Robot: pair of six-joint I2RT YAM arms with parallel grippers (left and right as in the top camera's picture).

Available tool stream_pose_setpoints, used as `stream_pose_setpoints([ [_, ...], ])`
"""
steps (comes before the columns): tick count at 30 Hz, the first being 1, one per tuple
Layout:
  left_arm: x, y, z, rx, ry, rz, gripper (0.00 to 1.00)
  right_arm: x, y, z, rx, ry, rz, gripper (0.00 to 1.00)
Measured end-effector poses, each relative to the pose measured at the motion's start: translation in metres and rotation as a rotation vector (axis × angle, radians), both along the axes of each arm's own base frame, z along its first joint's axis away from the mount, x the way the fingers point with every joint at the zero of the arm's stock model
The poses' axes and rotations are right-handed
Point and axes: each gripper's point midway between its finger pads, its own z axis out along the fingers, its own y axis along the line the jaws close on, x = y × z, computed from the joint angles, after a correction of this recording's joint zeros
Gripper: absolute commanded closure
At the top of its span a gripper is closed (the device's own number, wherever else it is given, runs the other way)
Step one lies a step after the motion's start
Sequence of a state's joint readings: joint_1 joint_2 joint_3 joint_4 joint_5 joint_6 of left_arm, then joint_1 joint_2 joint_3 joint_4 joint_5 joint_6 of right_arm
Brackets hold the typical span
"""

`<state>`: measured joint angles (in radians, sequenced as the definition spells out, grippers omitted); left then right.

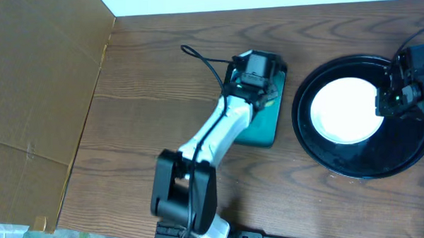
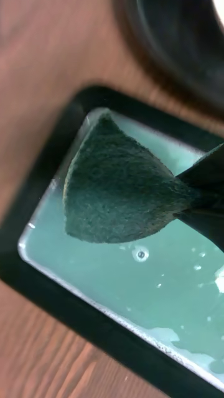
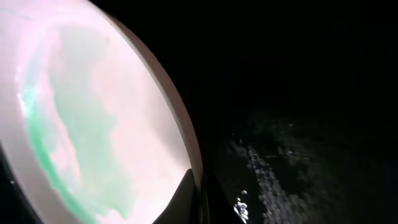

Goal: Clean dirty plates on tray and stack at the side
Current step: 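Return the sponge with the left gripper onto the teal tray, then lift the white plate with the right gripper and stack it aside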

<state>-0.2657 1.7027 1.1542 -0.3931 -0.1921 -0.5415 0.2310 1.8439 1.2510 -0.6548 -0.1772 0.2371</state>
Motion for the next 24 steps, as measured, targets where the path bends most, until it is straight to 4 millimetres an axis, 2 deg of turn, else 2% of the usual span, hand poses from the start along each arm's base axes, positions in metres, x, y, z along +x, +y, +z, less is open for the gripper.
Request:
stream_pose_setpoints([
  [4, -0.001, 0.017, -0.035, -0.017, 0.094, 0.016, 0.92, 0.005, -0.001, 0.026, -0.037, -0.085, 0.016, 0.99],
  [6, -0.002, 0.028, -0.046, -0.017, 0.122, 0.036, 0.89, 0.007, -0.002, 0.037, -0.067, -0.122, 0.023, 0.99],
  [7, -0.001, 0.033, -0.049, -0.018, 0.128, 0.049, 0.85, 0.008, -0.003, 0.041, -0.084, -0.138, 0.028, 0.99],
  [9, -0.001, 0.044, -0.052, -0.016, 0.136, 0.067, 0.71, 0.008, -0.005, 0.049, -0.137, -0.171, 0.030, 0.99],
  [10, 0.000, 0.049, -0.053, -0.014, 0.136, 0.074, 0.62, 0.009, -0.007, 0.053, -0.166, -0.190, 0.030, 0.99],
  [13, 0.001, 0.059, -0.052, -0.014, 0.133, 0.094, 0.49, 0.009, -0.009, 0.066, -0.252, -0.248, 0.052, 0.99],
  [19, 0.001, 0.051, -0.049, -0.036, 0.135, 0.039, 0.37, 0.012, -0.014, 0.091, -0.422, -0.355, 0.109, 0.99],
  [22, 0.003, 0.048, -0.031, -0.048, 0.095, 0.020, 0.35, 0.017, -0.015, 0.100, -0.507, -0.406, 0.156, 0.99],
  [24, 0.004, 0.047, -0.010, -0.057, 0.044, 0.011, 0.31, 0.022, -0.013, 0.107, -0.570, -0.447, 0.198, 0.99],
])
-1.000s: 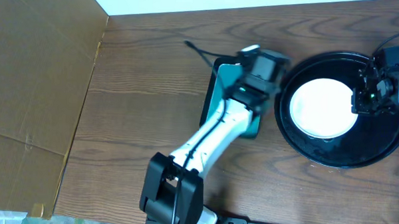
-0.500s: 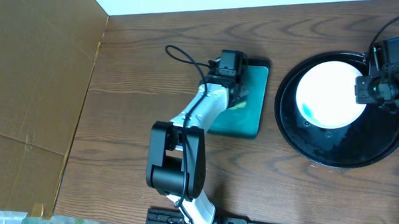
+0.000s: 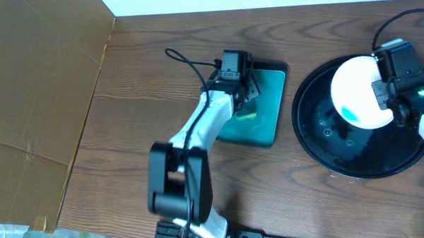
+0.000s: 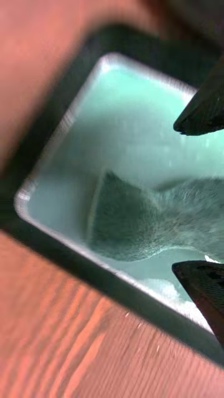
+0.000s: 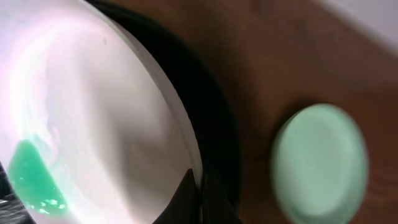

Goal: Clean dirty plates on tray and stack at the side
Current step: 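Lift the white plate with the right gripper and stack it aside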

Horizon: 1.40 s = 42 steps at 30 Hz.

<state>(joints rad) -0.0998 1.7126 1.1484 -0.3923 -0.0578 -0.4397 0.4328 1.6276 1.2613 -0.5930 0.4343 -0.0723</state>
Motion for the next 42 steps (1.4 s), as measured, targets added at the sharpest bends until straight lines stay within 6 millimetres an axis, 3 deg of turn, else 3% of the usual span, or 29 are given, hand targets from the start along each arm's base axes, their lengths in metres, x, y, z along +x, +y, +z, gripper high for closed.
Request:
stream_pose_setpoints([
  [2, 0.001, -0.001, 0.028, -0.010, -0.069, -0.002, 0.24, 0.004, 0.004, 0.009, -0.080, -0.045, 0.036, 0.99],
  [5, -0.004, 0.000, 0.074, -0.020, -0.175, -0.005, 0.23, 0.006, 0.019, 0.030, -0.246, -0.131, 0.102, 0.99],
  [8, -0.008, 0.000, 0.088, -0.022, -0.204, -0.006, 0.22, 0.006, 0.037, 0.054, -0.381, -0.220, 0.153, 0.99],
  [13, -0.009, 0.000, 0.089, -0.024, -0.204, -0.006, 0.22, -0.003, 0.064, 0.089, -0.590, -0.323, 0.215, 0.99],
  [24, -0.009, 0.000, 0.089, -0.024, -0.204, -0.007, 0.21, -0.019, 0.082, 0.135, -0.888, -0.382, 0.231, 0.99],
  [27, -0.009, 0.000, 0.089, -0.024, -0.204, -0.006, 0.21, -0.027, 0.085, 0.127, -0.899, -0.352, 0.263, 0.99],
  [32, -0.009, 0.000, 0.089, -0.024, -0.204, -0.007, 0.21, -0.041, 0.087, 0.082, -0.888, -0.204, 0.425, 0.99],
  [34, -0.009, 0.000, 0.089, -0.024, -0.204, -0.007, 0.21, -0.039, 0.091, 0.083, -0.846, -0.234, 0.408, 0.99],
  [39, -0.009, 0.000, 0.089, -0.024, -0.204, -0.007, 0.21, -0.019, 0.092, 0.117, -0.682, -0.414, 0.250, 0.99],
  [41, -0.010, 0.000, 0.089, -0.024, -0.204, -0.007, 0.21, -0.013, 0.080, 0.116, -0.623, -0.414, 0.210, 0.99],
  [42, -0.009, 0.000, 0.089, -0.024, -0.204, -0.007, 0.21, -0.011, 0.074, 0.105, -0.594, -0.368, 0.229, 0.99],
])
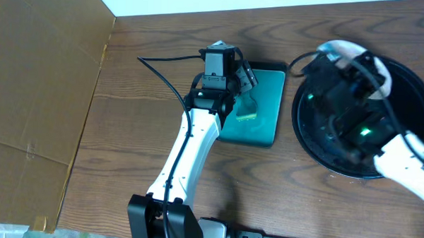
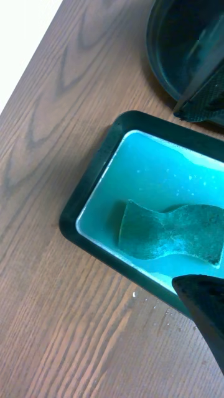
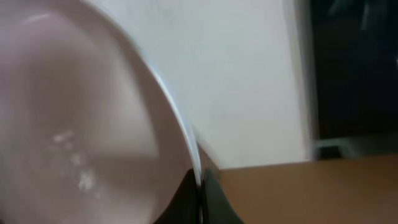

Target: Clean dirty plates on tray and stack at the side

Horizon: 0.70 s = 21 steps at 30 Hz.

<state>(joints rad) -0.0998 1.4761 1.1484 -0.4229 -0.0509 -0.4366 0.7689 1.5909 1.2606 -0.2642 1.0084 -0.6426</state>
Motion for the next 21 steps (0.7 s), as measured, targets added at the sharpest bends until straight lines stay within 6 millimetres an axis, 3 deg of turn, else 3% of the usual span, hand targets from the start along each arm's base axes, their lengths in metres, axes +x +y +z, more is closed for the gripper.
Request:
stream_pose_setpoints([
  [5, 0.000, 0.000, 0.000, 0.000, 0.000, 0.000, 0.21, 0.014, -0.041, -0.063, 0.286, 0.255, -0.027, 0.99],
  [9, 0.000, 0.000, 0.000, 0.000, 0.000, 0.000, 0.21, 0.036, -0.101, -0.080, 0.662, 0.263, -0.216, 0.99],
  [13, 0.000, 0.000, 0.000, 0.000, 0.000, 0.000, 0.21, 0.047, -0.192, -0.088, 1.062, 0.219, -0.446, 0.99],
  [14, 0.000, 0.000, 0.000, 0.000, 0.000, 0.000, 0.21, 0.044, -0.238, -0.089, 1.207, 0.164, -0.561, 0.99],
  [15, 0.000, 0.000, 0.000, 0.000, 0.000, 0.000, 0.21, 0.039, -0.264, -0.092, 1.278, 0.130, -0.635, 0.99],
  [19, 0.000, 0.000, 0.000, 0.000, 0.000, 0.000, 0.21, 0.019, -0.342, -0.114, 1.487, 0.029, -0.881, 0.99],
  [21, 0.000, 0.000, 0.000, 0.000, 0.000, 0.000, 0.21, 0.007, -0.370, -0.132, 1.545, -0.001, -0.998, 0.99],
])
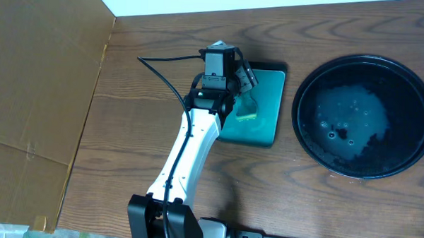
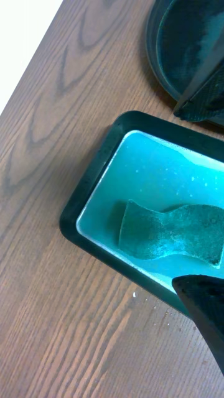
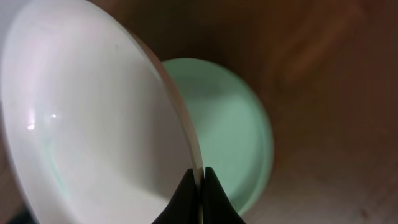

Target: Clean dirty plates on tray and stack at the side

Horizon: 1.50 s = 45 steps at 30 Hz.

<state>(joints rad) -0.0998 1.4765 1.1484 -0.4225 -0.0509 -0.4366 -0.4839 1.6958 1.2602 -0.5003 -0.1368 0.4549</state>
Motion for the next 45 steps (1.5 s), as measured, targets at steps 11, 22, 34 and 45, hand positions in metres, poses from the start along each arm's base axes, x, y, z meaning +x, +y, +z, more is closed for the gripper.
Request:
stream_pose_setpoints([
  [11, 0.000, 0.000, 0.000, 0.000, 0.001, -0.001, 0.21, -0.009, -0.019, -0.081, 0.176, 0.122, -0.147, 0.97],
  [22, 0.000, 0.000, 0.000, 0.000, 0.000, 0.000, 0.21, -0.014, -0.006, -0.072, 0.245, 0.120, -0.148, 0.01],
  [34, 0.000, 0.000, 0.000, 0.000, 0.000, 0.000, 0.20, -0.080, 0.095, 0.053, 0.067, 0.095, 0.050, 0.01],
  [45, 0.000, 0.000, 0.000, 0.000, 0.000, 0.000, 0.20, -0.160, 0.210, -0.003, 0.154, 0.393, 0.396, 0.01],
])
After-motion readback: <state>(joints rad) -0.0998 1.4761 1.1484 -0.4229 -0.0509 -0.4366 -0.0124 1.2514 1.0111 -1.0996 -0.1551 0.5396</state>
